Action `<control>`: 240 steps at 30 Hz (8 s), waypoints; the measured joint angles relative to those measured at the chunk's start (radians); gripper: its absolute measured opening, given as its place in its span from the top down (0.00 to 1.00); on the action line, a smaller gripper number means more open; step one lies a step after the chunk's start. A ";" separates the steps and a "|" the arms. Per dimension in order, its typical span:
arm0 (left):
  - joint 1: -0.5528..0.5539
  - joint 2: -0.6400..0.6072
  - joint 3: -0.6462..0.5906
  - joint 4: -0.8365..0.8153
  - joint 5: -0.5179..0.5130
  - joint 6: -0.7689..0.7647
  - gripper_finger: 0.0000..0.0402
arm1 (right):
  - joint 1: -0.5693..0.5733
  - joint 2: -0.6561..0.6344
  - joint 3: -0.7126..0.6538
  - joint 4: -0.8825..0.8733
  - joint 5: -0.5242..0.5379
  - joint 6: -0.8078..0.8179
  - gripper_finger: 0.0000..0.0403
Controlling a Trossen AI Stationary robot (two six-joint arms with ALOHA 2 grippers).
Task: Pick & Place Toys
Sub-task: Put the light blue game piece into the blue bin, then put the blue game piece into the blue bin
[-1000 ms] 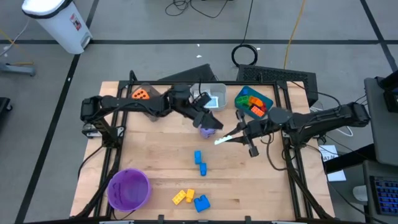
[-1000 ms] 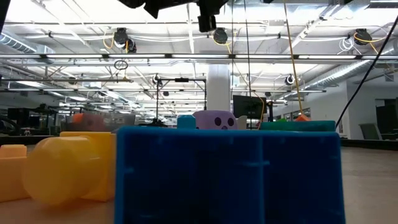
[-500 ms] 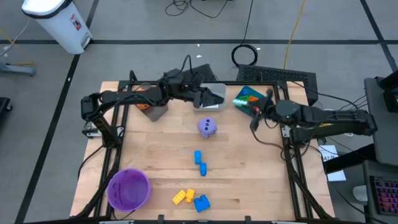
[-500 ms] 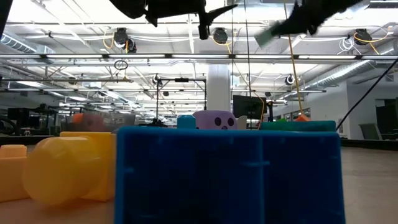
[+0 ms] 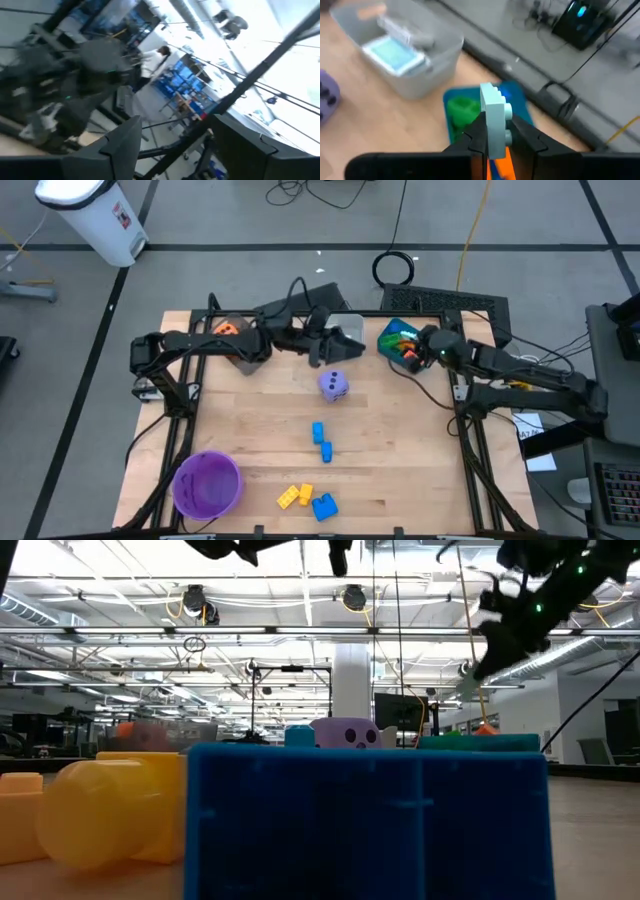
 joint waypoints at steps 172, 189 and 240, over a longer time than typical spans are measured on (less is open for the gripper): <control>-0.466 0.277 0.000 -1.178 -0.733 -0.795 0.40 | 0.922 0.480 0.194 0.537 -0.538 0.189 0.50; -0.408 0.263 0.000 -1.243 -0.751 -0.531 0.40 | 0.922 0.480 0.194 0.501 -0.538 0.189 0.50; -0.329 0.262 0.001 -1.151 -0.706 -0.085 0.54 | 0.855 0.479 0.194 0.496 -0.535 0.155 0.50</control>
